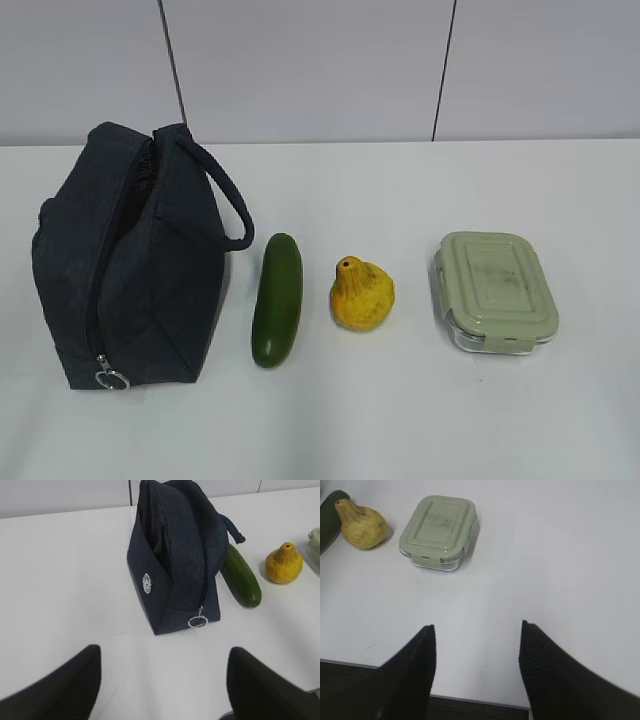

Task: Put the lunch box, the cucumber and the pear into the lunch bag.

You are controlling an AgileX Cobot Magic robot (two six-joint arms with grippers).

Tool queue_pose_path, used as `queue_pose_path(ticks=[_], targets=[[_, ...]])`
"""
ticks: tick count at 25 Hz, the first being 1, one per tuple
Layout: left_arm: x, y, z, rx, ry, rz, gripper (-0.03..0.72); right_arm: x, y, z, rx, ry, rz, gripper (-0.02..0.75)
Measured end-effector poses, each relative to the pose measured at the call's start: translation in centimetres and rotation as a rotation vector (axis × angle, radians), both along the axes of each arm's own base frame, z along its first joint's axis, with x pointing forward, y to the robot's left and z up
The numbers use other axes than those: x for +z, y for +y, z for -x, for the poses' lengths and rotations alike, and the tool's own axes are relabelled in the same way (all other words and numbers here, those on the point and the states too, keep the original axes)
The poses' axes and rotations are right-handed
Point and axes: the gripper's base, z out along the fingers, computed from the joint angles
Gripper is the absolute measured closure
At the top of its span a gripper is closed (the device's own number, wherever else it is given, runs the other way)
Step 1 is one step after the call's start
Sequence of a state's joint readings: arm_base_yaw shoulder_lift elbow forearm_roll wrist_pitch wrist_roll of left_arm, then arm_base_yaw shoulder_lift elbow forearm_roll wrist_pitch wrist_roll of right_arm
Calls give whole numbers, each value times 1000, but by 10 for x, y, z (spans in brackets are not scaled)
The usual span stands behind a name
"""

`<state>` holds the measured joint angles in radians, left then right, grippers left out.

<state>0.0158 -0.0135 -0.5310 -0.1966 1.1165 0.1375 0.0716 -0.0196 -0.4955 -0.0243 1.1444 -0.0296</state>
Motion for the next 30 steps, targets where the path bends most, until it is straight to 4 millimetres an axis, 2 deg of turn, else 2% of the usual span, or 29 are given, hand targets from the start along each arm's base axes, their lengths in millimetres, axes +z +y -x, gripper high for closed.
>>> queue_pose_path(ticks=[19,26,30], targets=[[0,0,0,0,0,0,222,1,0,0,-1,1,-1,314],[0,0,0,0,0,0,222,18,1,-19,-34,77,-33,314],[0,0,0,0,0,0,222,36,2,-35,-41,88,-43,314]])
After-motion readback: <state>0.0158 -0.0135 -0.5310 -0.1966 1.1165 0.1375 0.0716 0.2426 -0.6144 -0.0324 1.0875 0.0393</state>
